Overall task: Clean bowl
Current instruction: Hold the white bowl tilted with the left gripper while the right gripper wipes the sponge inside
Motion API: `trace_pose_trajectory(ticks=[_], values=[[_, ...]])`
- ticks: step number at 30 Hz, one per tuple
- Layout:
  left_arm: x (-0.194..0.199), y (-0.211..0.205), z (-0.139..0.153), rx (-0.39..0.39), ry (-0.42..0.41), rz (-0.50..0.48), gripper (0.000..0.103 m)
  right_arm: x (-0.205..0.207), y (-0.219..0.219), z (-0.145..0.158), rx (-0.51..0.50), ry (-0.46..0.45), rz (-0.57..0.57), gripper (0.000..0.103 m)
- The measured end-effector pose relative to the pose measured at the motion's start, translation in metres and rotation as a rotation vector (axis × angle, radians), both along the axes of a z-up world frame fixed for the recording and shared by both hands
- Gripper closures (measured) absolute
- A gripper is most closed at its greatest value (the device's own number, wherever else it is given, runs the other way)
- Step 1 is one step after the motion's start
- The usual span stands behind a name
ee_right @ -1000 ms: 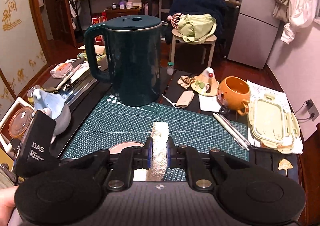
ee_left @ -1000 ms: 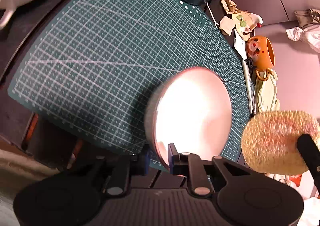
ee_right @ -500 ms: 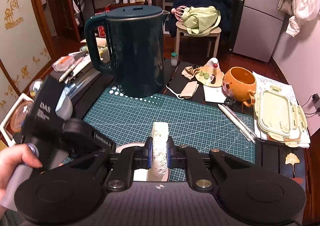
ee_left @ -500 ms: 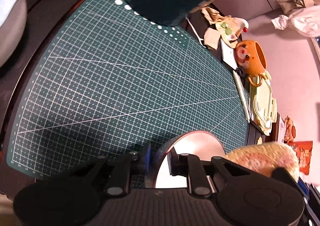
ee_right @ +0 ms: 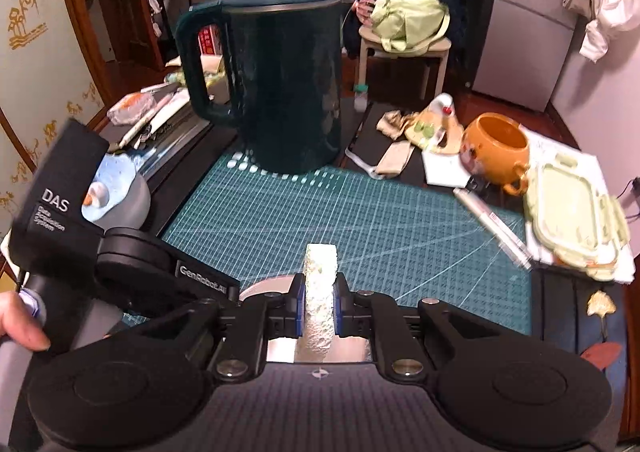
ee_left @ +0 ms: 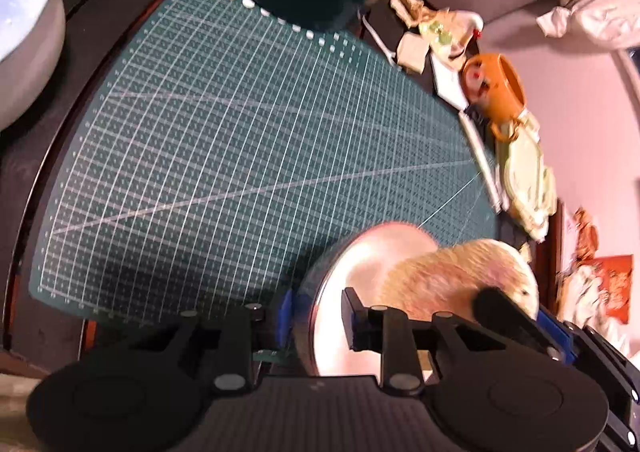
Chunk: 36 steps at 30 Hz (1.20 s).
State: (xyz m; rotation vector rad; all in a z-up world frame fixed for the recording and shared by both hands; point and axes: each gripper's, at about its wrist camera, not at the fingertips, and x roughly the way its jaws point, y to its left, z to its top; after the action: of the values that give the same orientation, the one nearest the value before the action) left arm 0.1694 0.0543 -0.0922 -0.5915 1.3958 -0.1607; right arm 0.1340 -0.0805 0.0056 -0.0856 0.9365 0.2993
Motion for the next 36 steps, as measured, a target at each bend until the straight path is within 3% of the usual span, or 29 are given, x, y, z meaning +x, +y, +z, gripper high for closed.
trace_pose_trajectory(ticks=[3,10,17,24,32,36], values=[[-0.001,-0.003,-0.003,0.016,0.007,-0.006,0.088,0.002,0.003,-0.016,-0.001,0.036,-0.023,0.091],[-0.002,-0.001,-0.007,0.035,0.02,0.002,0.093,0.003,0.002,-0.036,-0.105,0.047,-0.044,0.091],[-0.001,0.002,-0.007,0.016,0.032,0.005,0.093,0.0,0.0,-0.012,-0.214,-0.015,-0.032,0.091],[-0.001,0.004,-0.007,-0.001,0.042,0.015,0.092,-0.004,0.003,0.017,-0.12,-0.064,-0.038,0.091],[-0.002,0.007,-0.005,-0.009,0.041,0.015,0.092,0.003,0.011,-0.026,-0.113,0.056,-0.06,0.091],[-0.001,0.007,-0.006,-0.011,0.044,0.014,0.091,0.0,0.015,-0.029,-0.262,0.006,-0.025,0.091]])
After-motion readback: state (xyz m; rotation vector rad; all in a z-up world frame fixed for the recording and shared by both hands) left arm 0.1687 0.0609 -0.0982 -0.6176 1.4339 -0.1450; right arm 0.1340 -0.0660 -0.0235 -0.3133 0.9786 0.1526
